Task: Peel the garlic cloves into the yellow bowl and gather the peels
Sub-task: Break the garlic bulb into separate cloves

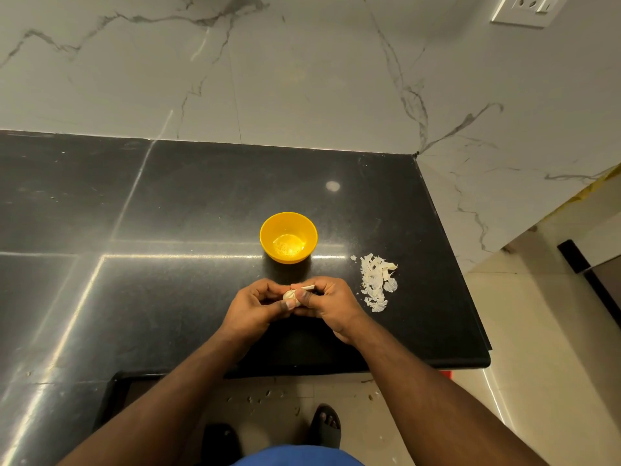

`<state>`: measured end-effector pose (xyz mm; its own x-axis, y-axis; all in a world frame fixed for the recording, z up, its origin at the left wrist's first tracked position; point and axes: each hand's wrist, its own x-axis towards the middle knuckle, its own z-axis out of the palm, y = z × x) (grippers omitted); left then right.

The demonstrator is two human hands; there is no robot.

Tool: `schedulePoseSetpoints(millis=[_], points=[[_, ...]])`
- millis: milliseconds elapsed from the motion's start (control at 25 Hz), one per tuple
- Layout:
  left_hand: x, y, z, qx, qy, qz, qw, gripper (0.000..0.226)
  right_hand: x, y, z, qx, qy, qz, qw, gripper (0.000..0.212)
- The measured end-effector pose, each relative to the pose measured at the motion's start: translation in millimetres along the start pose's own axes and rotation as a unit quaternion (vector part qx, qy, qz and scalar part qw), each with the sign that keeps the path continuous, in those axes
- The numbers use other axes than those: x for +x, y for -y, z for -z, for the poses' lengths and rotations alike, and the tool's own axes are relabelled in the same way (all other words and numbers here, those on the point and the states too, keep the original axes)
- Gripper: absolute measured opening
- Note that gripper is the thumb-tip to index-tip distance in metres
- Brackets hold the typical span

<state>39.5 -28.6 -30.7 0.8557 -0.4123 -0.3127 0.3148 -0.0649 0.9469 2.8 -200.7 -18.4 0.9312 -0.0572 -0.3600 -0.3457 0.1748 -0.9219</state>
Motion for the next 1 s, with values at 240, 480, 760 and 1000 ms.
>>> schedulePoseSetpoints(millis=[240, 480, 760, 1000], points=[[0.9, -1.3, 0.6, -0.007, -0.004, 0.014, 1.000, 0.014, -1.4, -0.7, -1.7, 0.004, -0.014, 0.001, 1.000, 0.022], [1.6, -2.6, 2.0, -0.015, 0.006, 0.021, 1.000, 0.017, -3.2, 0.5, -0.7, -0.003, -0.013, 0.011, 1.000, 0.023], [0.5, -3.2, 1.5, -0.044, 0.000, 0.033, 0.998, 0.017, -4.1, 5.2, -3.0, 0.017, -0.021, 0.000, 1.000, 0.016], [-2.2, -1.6, 0.8, -0.045, -0.011, 0.017, 0.999, 0.025, -4.9, 9.0, -4.1, -0.071, -0.025, -0.006, 0.997, 0.013]])
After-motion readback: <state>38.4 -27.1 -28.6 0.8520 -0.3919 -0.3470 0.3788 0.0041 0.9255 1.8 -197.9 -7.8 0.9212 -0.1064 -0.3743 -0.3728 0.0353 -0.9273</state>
